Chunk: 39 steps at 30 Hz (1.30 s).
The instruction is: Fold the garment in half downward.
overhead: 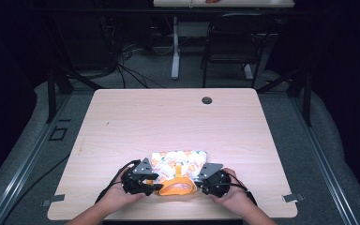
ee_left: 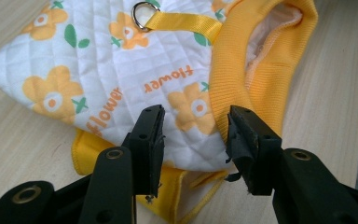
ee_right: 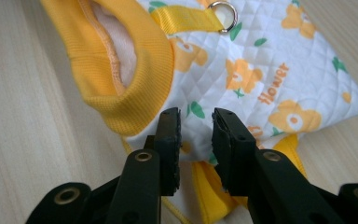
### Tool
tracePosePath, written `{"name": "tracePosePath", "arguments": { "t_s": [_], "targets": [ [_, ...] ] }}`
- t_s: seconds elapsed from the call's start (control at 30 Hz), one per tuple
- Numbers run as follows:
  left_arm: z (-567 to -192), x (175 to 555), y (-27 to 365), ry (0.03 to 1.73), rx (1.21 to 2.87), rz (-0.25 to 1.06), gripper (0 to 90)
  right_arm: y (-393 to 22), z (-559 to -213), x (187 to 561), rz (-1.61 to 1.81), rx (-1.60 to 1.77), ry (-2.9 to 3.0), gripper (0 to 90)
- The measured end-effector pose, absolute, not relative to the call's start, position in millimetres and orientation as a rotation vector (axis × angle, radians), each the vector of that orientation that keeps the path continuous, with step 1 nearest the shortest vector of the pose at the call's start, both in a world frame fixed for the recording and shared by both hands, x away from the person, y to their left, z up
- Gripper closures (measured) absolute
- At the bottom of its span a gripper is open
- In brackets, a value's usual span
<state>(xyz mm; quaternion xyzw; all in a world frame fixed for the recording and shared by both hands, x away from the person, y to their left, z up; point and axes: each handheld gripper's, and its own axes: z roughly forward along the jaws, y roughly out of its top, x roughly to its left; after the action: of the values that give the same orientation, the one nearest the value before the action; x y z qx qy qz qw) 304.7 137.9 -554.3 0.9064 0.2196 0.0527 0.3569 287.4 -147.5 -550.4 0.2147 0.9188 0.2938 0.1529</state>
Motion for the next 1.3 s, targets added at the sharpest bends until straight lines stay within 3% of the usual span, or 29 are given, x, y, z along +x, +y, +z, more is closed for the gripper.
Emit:
{"name": "tracePosePath", "arguments": {
  "t_s": [1.3],
  "targets": [
    [-557.8, 343.8, 153.7, 0.724, 2.298, 0.195, 57.7, -127.7, -552.8, 331.9, 0.835, 0.629, 2.625, 73.6]
  ]
}}
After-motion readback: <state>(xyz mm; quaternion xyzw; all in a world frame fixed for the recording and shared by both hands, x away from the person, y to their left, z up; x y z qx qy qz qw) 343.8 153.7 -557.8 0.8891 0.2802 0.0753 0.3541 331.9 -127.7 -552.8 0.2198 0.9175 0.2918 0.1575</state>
